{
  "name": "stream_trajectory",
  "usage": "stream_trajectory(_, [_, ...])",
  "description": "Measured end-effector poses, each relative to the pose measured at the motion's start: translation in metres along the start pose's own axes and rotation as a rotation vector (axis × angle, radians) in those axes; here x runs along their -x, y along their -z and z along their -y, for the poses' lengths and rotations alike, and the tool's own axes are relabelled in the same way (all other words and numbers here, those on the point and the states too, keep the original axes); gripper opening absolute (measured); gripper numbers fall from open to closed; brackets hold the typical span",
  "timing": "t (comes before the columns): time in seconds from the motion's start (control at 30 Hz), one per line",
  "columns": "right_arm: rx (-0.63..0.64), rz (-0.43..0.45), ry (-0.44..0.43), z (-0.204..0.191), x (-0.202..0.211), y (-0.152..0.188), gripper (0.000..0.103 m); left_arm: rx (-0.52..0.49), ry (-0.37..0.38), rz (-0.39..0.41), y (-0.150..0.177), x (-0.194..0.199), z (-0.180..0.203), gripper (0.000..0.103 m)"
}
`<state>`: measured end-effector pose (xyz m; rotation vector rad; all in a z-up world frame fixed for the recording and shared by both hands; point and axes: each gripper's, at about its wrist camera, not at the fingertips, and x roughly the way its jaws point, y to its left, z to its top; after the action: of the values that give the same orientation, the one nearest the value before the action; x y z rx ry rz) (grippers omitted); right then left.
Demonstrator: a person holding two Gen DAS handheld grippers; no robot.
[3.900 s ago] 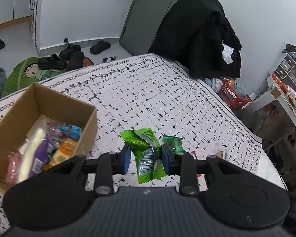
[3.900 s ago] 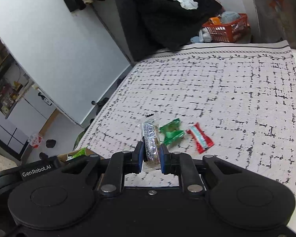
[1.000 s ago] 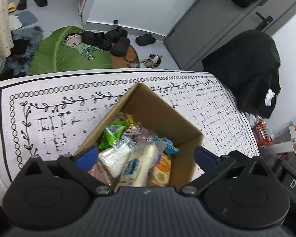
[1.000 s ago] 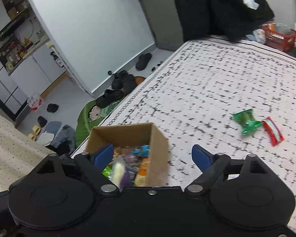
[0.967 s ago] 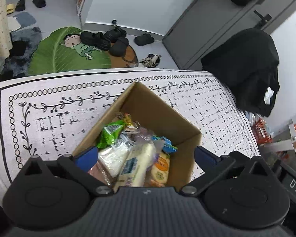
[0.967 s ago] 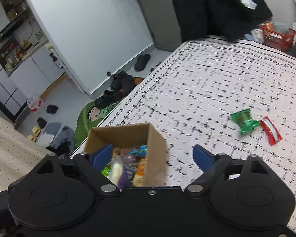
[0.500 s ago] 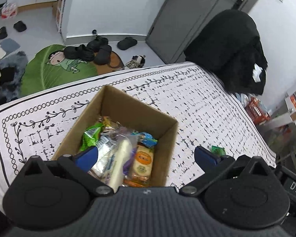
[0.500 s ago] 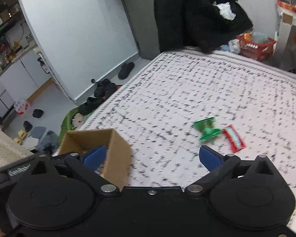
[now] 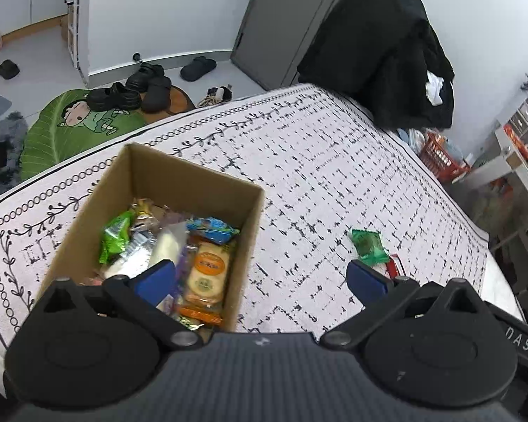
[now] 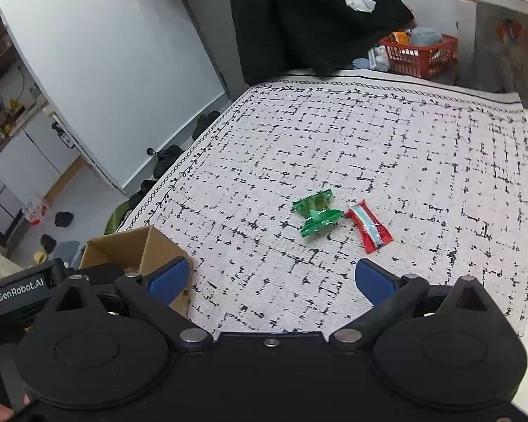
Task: Organize snacks
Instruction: 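Reach the left tool to the dark-green candy while the right reaches the red bar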
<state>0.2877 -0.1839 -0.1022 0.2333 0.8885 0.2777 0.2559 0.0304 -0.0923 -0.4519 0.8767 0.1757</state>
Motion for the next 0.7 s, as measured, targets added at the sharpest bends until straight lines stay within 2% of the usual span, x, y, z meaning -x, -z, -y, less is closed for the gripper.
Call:
stream_trajectory(0.1, [-0.014, -0.003, 0.027, 0.015, -0.004, 0.003, 0.1, -0.016, -0.003, -0.007, 0.002, -0.005, 0.01, 0.103])
stream_trajectory(0.4, [-0.033, -0.01, 0.021, 0.052, -0.016, 0.004, 0.096, -0.043, 0.002, -0.041, 0.007, -0.03, 0.041, 0.103])
stream_trajectory(0.47, [-0.031, -0.013, 0.021, 0.058, -0.02, 0.004, 0.094, -0.057, 0.004, -0.048, 0.009, -0.038, 0.05, 0.102])
stream_trajectory(0.6, [-0.041, -0.029, 0.021, 0.07, -0.033, 0.003, 0.083, -0.061, 0.011, -0.066, 0.012, -0.054, 0.064, 0.102])
stream_trajectory(0.7, [-0.034, -0.031, 0.034, 0.077, -0.043, 0.001, 0.082, -0.068, 0.03, -0.067, 0.012, -0.065, 0.074, 0.101])
